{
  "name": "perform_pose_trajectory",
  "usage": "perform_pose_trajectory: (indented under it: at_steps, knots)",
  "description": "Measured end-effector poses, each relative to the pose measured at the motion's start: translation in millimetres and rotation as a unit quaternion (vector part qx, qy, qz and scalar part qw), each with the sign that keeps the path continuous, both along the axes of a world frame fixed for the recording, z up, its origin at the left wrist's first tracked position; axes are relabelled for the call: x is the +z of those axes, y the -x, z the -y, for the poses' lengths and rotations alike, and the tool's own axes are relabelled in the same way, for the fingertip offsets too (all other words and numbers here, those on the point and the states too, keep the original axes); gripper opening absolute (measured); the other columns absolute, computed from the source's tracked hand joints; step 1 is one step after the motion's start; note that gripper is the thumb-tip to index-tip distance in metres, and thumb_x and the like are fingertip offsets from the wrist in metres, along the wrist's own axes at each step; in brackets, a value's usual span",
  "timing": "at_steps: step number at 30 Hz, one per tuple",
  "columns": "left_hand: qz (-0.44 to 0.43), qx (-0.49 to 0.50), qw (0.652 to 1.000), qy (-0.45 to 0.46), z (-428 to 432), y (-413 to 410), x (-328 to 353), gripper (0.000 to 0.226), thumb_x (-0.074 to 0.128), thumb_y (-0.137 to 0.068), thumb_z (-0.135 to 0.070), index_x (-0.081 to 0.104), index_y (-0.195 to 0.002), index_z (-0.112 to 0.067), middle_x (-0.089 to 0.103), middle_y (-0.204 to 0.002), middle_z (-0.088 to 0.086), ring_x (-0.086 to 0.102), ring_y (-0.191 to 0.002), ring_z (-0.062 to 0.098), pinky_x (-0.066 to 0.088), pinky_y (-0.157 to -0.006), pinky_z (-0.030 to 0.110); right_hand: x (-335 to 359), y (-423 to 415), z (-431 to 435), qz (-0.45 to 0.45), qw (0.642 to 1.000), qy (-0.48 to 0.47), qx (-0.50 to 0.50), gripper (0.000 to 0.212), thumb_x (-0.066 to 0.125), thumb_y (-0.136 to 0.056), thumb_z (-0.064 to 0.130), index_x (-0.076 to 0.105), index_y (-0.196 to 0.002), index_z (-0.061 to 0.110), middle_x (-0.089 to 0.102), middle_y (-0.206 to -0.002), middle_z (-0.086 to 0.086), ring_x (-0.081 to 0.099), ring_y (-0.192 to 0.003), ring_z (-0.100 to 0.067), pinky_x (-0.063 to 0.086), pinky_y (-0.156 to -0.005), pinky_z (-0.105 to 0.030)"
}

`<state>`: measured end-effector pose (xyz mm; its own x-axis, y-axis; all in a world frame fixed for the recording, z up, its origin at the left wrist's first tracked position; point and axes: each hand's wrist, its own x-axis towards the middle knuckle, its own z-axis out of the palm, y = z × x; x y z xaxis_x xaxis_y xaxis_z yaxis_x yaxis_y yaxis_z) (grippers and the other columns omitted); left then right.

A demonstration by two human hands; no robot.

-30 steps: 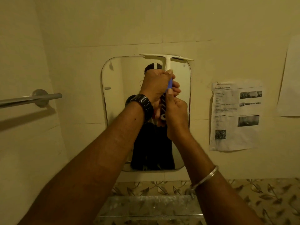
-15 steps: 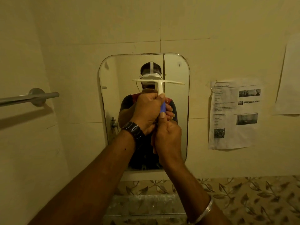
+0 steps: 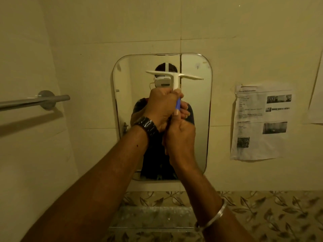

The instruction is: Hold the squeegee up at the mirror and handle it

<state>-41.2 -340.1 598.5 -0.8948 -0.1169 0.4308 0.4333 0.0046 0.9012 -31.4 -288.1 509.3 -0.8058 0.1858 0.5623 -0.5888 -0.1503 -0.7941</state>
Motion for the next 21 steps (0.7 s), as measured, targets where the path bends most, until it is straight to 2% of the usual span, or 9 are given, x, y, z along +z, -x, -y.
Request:
perform_pose_trajectory:
  at_steps: [5,6,10,11,15,18,21]
  knots:
    - [0.025,0.008,0.999,0.023,10,-10,-37,0.033,0.051,-0.108,-0.026,0.064,-0.111,0.004,0.069,-0.078,0.015,0.068,-0.052,0.019,0.057,-0.048,0.026,-31,-22,11,0.019,1.000,0.010,-0.010,0.045,0.043,-0.107,0.042,0.066,-0.071,0.054,0.064,-0.063,-0.003,0.062,-0.056,-0.026,0.054,-0.057,-0.040]
    - [0.024,0.004,1.000,0.016,9,-13,-35,0.033,0.051,-0.108,-0.025,0.064,-0.111,0.005,0.069,-0.077,0.015,0.067,-0.052,0.019,0.057,-0.048,0.026,-29,-24,10,0.014,1.000,0.013,-0.012,0.044,0.043,-0.107,0.042,0.067,-0.071,0.051,0.064,-0.063,-0.003,0.062,-0.056,-0.026,0.055,-0.056,-0.039]
    - [-0.038,0.008,0.999,0.021,-1,-17,5,0.033,0.051,-0.108,-0.023,0.066,-0.109,0.006,0.070,-0.078,0.016,0.067,-0.057,0.022,0.061,-0.056,0.032,6,-14,-1,-0.036,0.999,0.024,-0.001,0.049,0.042,-0.108,0.042,0.065,-0.076,0.012,0.061,-0.060,-0.002,0.057,-0.051,-0.015,0.047,-0.050,-0.029]
    - [-0.051,0.017,0.998,0.022,-2,-14,17,0.033,0.052,-0.108,-0.023,0.066,-0.108,0.006,0.070,-0.079,0.018,0.068,-0.057,0.023,0.061,-0.055,0.032,20,-10,-3,-0.044,0.999,0.020,-0.005,0.052,0.042,-0.108,0.043,0.064,-0.076,0.008,0.061,-0.060,-0.003,0.056,-0.050,-0.016,0.046,-0.050,-0.028]
    - [-0.041,0.013,0.999,-0.008,5,-2,46,0.031,0.054,-0.107,-0.024,0.066,-0.104,0.004,0.068,-0.083,0.021,0.066,-0.055,0.023,0.058,-0.053,0.030,52,0,5,-0.029,0.998,-0.026,-0.047,0.052,0.039,-0.109,0.044,0.061,-0.069,0.018,0.059,-0.056,0.004,0.057,-0.049,-0.011,0.049,-0.048,-0.025]
    - [-0.028,0.023,0.999,-0.003,14,1,33,0.030,0.055,-0.106,-0.023,0.067,-0.106,0.005,0.068,-0.082,0.022,0.064,-0.058,0.027,0.056,-0.051,0.031,37,2,18,-0.028,0.998,-0.025,-0.047,0.050,0.039,-0.109,0.042,0.059,-0.068,0.022,0.062,-0.060,-0.002,0.062,-0.055,-0.024,0.054,-0.056,-0.036]
    - [-0.009,0.033,0.999,0.016,25,-3,2,0.031,0.054,-0.107,-0.025,0.067,-0.108,0.003,0.069,-0.076,0.017,0.065,-0.057,0.026,0.056,-0.051,0.032,1,-1,31,-0.002,1.000,-0.014,-0.027,0.049,0.041,-0.110,0.037,0.058,-0.067,0.022,0.059,-0.057,0.001,0.058,-0.050,-0.020,0.052,-0.053,-0.039]
